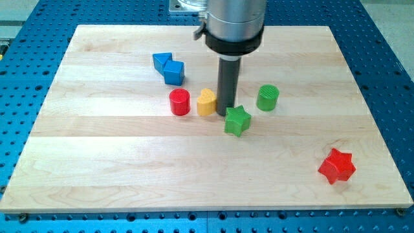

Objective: Push the red circle and heart into the green star

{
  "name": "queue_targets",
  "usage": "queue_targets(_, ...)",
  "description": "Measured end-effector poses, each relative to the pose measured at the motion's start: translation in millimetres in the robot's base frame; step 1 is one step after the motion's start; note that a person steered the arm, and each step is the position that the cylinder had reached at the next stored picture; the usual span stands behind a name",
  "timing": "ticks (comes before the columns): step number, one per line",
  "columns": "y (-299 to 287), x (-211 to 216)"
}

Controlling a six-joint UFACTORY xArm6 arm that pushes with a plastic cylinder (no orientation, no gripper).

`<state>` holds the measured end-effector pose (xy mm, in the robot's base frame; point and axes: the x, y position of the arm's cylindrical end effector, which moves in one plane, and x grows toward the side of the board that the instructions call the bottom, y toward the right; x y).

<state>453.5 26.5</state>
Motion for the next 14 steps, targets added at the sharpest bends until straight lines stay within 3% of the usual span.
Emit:
queue_targets(1,48.2,57.2)
queue_targets(2,108.8,86.3)
queue_targets(3,40.8,62.1)
queue_targets(4,-80.7,45.6)
queue_targets(5,-62.5,-1.7)
queue_targets(6,-150.4,-20.9)
queue_targets(7,-154.2,-44.5)
queue_targets(8,-105.0,-46.9)
queue_targets(10,-96.2,-97.9)
queue_targets(12,-39.2,-25.8)
queue_targets(13,-45.3,-29.2)
queue_targets(14,-15.5,-6.5)
